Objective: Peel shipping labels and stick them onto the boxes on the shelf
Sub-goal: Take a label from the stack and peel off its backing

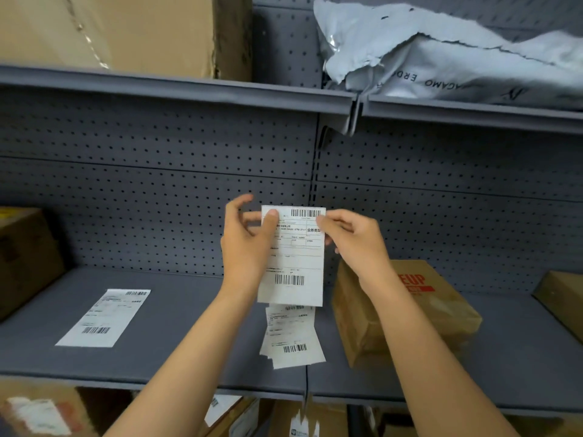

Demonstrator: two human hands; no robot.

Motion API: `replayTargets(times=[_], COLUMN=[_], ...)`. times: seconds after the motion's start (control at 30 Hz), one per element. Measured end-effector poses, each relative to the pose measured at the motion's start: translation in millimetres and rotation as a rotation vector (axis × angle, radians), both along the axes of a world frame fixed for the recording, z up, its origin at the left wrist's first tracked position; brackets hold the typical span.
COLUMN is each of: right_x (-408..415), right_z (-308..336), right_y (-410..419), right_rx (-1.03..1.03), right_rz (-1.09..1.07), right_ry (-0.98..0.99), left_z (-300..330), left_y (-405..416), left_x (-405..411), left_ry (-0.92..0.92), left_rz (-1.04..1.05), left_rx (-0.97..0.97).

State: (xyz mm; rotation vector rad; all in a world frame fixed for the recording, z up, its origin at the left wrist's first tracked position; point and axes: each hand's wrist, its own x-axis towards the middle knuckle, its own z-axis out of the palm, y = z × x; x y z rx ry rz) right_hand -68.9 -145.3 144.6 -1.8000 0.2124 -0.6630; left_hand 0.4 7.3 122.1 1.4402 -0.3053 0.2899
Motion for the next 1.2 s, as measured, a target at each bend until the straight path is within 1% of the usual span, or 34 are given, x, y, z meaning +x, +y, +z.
replayTargets(times=[0.03,0.07,0.13,0.2,0.27,0.33,0.53,0.6,0.8,0.93,1.2], right_x=[-0.6,-1.7,-2.4,-4.0,-6.6,-8.1,-11.2,-10.7,-7.7,-6.9,-1.5], right_z=[0.7,1.3,1.2,1.3,2.8,4.2,7.3,7.2,6.9,6.2,2.0], right_y=[0.6,1.9,4.2,7.1,11.6,14.8,17.0,15.8,11.9,10.1,6.9], right_rx=[0.004,0.014,0.029,0.038,0.059,0.108,0.275,0.301,0.311,0.295,0.243], right_rz=[0.000,0.003,0.015,0.036,0.059,0.078,0.141,0.138,0.160,0.204,0.193], right_ry=[-0.005,-0.009,-0.018,-0.027,-0.030,-0.042,-0.053,-0.051,-0.056,-0.032,-0.023], left_z=[0.7,1.3,1.1,1.0,1.6,1.7,1.7,1.9,4.0,2.1,-0.4], left_y=[-1.2,-2.1,-5.1,-9.9,-13.9,-16.7,-19.1,-18.3,-17.5,-14.4,-11.0], left_x=[-2.4,-5.5,-11.0,-15.4,-20.2,-22.8,-26.8,-27.1,-28.9,-25.0,-22.5], left_ry=[-0.046,-0.118,-0.281,-0.366,-0.376,-0.381,-0.408,-0.401,-0.359,-0.358,-0.354], left_rz=[0.031,0.081,0.178,0.142,0.061,0.022,-0.002,-0.009,-0.067,-0.059,-0.092], left_rx=[-0.012,0.022,0.207,0.322,0.338,0.320,0.341,0.336,0.253,0.280,0.279])
